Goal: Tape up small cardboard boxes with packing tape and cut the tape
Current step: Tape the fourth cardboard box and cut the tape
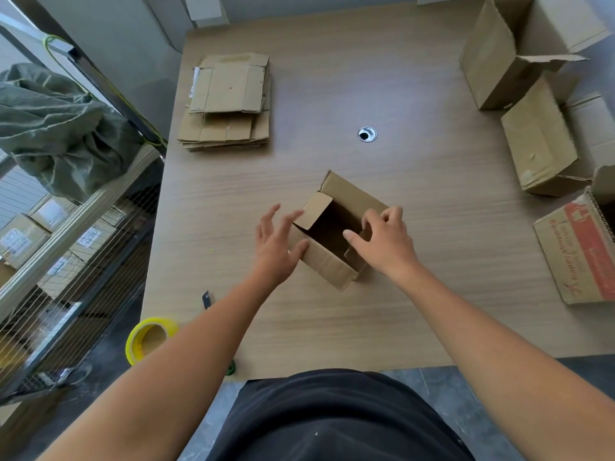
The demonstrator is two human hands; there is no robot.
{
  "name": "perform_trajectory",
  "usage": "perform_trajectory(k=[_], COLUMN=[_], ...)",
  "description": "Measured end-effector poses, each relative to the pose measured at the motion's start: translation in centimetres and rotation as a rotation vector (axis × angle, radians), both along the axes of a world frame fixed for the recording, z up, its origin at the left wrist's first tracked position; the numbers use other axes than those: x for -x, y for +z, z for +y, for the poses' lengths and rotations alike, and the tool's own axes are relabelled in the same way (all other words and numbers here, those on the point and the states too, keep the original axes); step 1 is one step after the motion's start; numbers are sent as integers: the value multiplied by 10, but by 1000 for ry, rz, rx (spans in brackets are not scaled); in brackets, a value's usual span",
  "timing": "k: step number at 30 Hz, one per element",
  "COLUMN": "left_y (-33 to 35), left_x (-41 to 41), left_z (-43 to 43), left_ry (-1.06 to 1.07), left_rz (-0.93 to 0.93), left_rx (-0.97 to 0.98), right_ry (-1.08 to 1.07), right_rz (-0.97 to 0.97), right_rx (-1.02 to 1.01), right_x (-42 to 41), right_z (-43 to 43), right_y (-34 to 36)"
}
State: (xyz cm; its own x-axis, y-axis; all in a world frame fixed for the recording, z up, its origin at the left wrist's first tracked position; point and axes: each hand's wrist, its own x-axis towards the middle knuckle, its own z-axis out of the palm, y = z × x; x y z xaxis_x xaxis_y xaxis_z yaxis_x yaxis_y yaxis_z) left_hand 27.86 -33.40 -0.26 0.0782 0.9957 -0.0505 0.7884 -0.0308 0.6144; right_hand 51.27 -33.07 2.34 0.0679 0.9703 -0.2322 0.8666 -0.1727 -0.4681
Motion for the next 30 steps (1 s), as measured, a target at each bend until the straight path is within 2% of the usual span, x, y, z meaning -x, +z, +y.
perform_trajectory(k=[1, 3, 5, 8, 10, 12, 15, 20, 25, 27, 30], left_y=[2, 7, 14, 19, 15, 7, -7, -24, -38, -42, -40], left_x=[-3, -12, -19, -19, -17, -16, -15, -3, 8, 10, 15], left_z=[3, 9, 16, 24, 25, 24, 23, 28, 53, 60, 63], left_ry=[-74, -202, -232, -191, -142, -67, 33, 6, -143, -156, -207], left_rz=[102, 244, 318, 270, 259, 256, 268, 346, 65, -46, -46], left_rx=[-46, 12, 115, 113, 120, 152, 86, -86, 49, 65, 50], right_ry=[-25, -45, 11, 233, 294, 272, 266, 136, -19, -51, -65], right_rz=[21, 36, -81, -245, -179, -133, -188, -58, 236, 268, 256], right_rx=[-20, -34, -34, 21, 77, 120, 232, 143, -7, -66, -73], right_x=[2, 1, -6, -28, -38, -37, -22, -7, 9, 18, 25], right_z=[-3, -10, -12, -8, -9, -11, -19, -41, -67, -72, -75], right_y=[2, 6, 11, 12, 11, 7, -3, -23, -53, -61, -61])
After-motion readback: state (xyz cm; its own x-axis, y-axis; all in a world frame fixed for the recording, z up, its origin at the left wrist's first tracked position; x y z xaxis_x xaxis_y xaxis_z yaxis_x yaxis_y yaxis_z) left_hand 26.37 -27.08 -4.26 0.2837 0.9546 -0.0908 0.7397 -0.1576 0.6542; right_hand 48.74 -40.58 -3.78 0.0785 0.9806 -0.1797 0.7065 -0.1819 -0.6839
